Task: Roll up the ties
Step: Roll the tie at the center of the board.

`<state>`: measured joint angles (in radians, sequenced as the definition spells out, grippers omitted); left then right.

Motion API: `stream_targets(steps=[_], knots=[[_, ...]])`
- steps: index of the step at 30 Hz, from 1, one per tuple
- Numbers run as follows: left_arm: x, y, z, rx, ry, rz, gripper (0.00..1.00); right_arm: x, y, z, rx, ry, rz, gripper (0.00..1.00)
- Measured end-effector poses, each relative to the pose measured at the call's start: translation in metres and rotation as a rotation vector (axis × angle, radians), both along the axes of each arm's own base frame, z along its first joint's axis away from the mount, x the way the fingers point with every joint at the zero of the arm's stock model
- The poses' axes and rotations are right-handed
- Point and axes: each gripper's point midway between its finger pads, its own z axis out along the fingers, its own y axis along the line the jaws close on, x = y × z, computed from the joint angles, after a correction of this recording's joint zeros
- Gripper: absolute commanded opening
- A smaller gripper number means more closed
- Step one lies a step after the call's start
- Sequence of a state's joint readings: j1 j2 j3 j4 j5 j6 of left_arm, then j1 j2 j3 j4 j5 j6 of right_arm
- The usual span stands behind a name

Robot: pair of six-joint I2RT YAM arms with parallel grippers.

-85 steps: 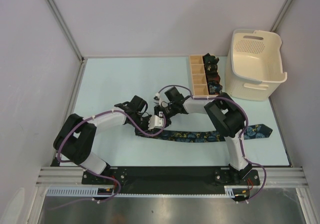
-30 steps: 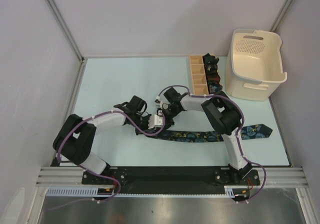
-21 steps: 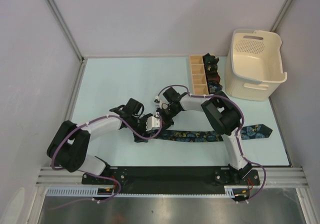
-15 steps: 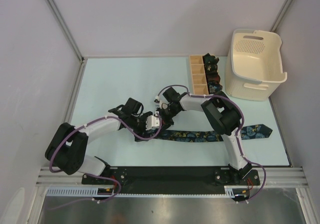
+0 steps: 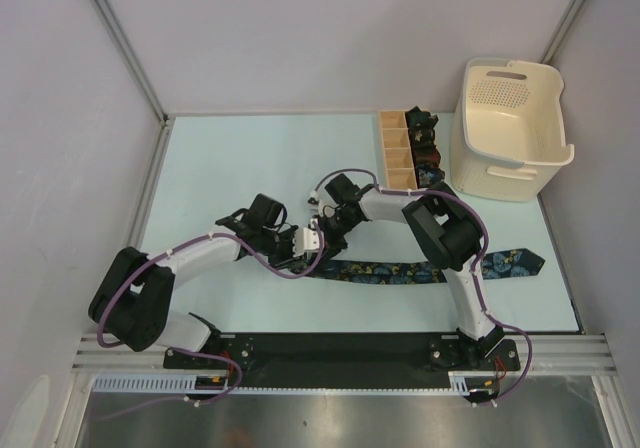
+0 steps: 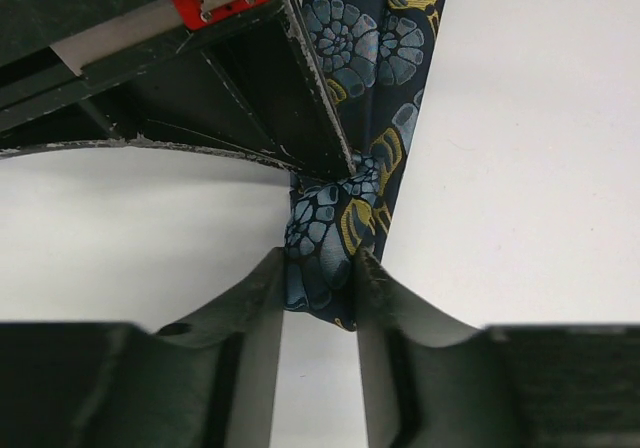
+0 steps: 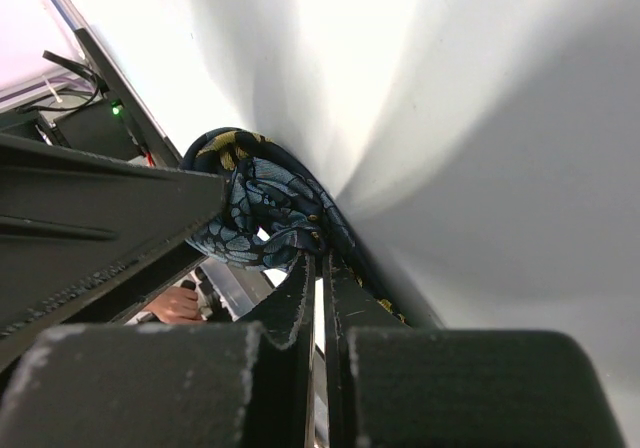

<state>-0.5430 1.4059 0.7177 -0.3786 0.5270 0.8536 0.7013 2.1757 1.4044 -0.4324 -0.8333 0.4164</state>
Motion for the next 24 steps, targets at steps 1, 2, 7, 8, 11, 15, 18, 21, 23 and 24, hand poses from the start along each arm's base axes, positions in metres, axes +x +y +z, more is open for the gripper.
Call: stream_targets(steps=[1, 2, 7, 8, 11, 15, 18, 21, 23, 24], knots=[[0.0, 0.0, 0.0, 0.0, -0.001, -0.001, 0.32, 0.0, 0.0, 0.0, -0.001, -0.002, -0.001, 0.0], [0.0, 0.0, 0.0, 0.0, 0.0, -0.001, 0.31, 0.001, 0.0, 0.0, -0.001, -0.003, 0.0, 0.0], [-0.003, 0.002, 0.002, -0.008, -0.025, -0.011, 0.51, 0.002, 0.001, 0.001, 0.002, -0.008, 0.001, 0.0], [-0.004, 0.003, 0.004, -0.012, -0.04, -0.017, 0.55, 0.002, 0.001, 0.002, 0.002, -0.01, 0.001, 0.0], [-0.007, 0.006, 0.01, -0.029, -0.081, -0.03, 0.7, 0.002, 0.002, 0.002, 0.001, -0.014, 0.003, 0.0], [-0.008, 0.006, 0.015, -0.052, -0.137, -0.044, 0.76, 0.003, 0.002, 0.002, 0.001, -0.016, 0.003, 0.0], [-0.009, 0.007, 0.014, -0.058, -0.164, -0.055, 0.75, 0.003, 0.002, 0.002, 0.001, -0.017, 0.003, 0.0], [-0.007, 0.006, 0.012, -0.06, -0.19, -0.07, 0.7, 0.003, 0.002, 0.002, 0.001, -0.017, 0.003, 0.0], [-0.005, 0.004, 0.013, -0.063, -0.213, -0.081, 0.68, 0.003, 0.002, 0.002, 0.001, -0.017, 0.003, 0.0], [-0.004, 0.003, 0.013, -0.063, -0.223, -0.086, 0.65, 0.003, 0.002, 0.002, 0.001, -0.017, 0.003, 0.0]])
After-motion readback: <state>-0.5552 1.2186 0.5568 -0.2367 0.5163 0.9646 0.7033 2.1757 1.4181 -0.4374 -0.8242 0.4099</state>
